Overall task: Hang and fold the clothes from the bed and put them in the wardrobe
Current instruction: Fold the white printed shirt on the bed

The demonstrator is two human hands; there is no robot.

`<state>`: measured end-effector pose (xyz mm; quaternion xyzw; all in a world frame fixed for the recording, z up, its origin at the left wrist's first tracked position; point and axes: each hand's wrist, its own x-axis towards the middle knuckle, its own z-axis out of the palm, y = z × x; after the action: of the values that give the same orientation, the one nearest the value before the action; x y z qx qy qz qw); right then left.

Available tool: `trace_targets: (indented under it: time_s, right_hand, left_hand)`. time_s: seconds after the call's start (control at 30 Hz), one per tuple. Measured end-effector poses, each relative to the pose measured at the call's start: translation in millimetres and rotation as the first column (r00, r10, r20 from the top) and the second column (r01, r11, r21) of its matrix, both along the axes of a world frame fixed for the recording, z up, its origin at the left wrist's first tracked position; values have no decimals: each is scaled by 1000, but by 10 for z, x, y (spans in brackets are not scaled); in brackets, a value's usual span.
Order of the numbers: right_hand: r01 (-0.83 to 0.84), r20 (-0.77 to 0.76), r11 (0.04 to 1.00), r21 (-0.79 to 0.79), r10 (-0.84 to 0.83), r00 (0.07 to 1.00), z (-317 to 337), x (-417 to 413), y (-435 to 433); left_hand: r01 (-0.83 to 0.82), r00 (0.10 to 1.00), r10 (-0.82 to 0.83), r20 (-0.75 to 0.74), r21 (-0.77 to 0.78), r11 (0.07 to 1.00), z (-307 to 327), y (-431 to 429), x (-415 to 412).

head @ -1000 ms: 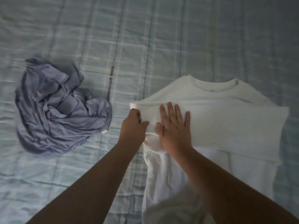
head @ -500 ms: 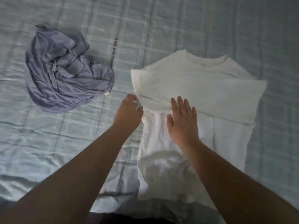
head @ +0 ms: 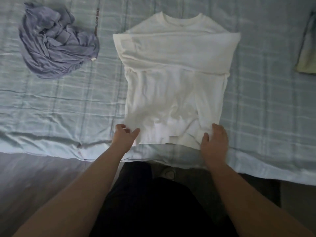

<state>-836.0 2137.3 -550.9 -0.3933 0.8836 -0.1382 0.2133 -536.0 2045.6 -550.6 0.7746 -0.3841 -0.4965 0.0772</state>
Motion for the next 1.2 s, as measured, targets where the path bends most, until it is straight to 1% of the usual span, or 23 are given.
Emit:
trace_targets:
  time_s: [0.03,0.07,0.1,0.13,0.17,0.23,0.3,0.37,0.43,0.47,0.5,0.57,0.6,0.63,0.7,0.73,0.77,0.8,0.9,0.93,0.97,1.07,1.2]
  right_hand:
    - [166,128,986,-18,-163,978,34,-42,22]
    - [319,255,947,34,-317,913,67,-79,5]
    - [425,353,895,137,-445,823,120,-98,-20]
    - [457,415,858,234,-513,751,131,-130,-41]
    - [441,452,846,300,-533,716,130,-162,-58]
    - [387,459,853,350,-516,723,156,-205,-64]
    - [378,453,867,324,-493,743,125,-295,-30]
    - [416,512,876,245,-481,712,214,-410,48]
    - [487,567,854,184,-497,657,361,-547,130]
    - [533,618,828,174,-513,595,396,-628,182]
    - [587,676,787,192,-539,502,410,-692,240]
    - [622,749,739,257,-559,354,474,-760,309]
    - [617,762,730,295,-569,309,464,-787,339]
    - [605,751,720,340,-596,286,394,-819,381]
    - [552,680,726,411,-647,344,308,-815,431]
    - [542,643,720,433,-668,374,274,-803,438]
    - [564,627,695,446,-692,357,255,-785,434]
    - [593,648,665,455,-703,291,265,-761,422]
    - [652,732,567,503,-681,28,313,-726,405]
    - [654,742,563,505,-671,4,308,-737,398]
    - [662,746,571,485,-665,28,282,-760,400]
    - [668,652,649,364,-689,315,137,-802,468]
    - [612,476,721,326,-684,552,39,-763,637]
  left_hand:
    - [34,999,-34,21,11,999,20,33,-23]
    - [67,997,-67,41,16,998,33,51,-32]
    - [90,994,-91,57,18,996,45,60,-28]
    - [95,993,-95,68,10,995,54,61,-17]
    - [83,994,-83,67,3,997,58,59,2]
    - [2,1000,-2,12,-1,1000,99,62,26]
    - [-152,978,159,-136,54,987,190,84,28]
    - [-230,939,250,-238,108,967,288,138,104]
    - [-164,960,179,-213,85,983,325,202,257]
    - [-126,971,137,-193,70,990,329,236,341]
    - [-98,978,108,-178,61,993,321,270,420]
    - [-59,984,68,-162,58,997,263,324,522]
    - [-37,987,47,-153,67,997,223,347,539]
    - [-10,991,21,-132,80,997,194,370,534]
    - [1,997,7,-80,99,995,135,430,483]
    - [-27,997,34,-66,110,994,90,454,462]
    - [-74,994,83,-70,131,989,45,476,443]
    - [-124,986,139,-88,152,980,25,494,418]
    - [-276,925,319,-207,211,938,26,516,353]
    - [-311,898,365,-247,231,922,35,518,344]
    - [-336,878,394,-272,238,911,46,520,350]
    - [-380,860,423,-286,192,905,39,539,447]
    - [-190,974,201,-107,99,977,8,633,558]
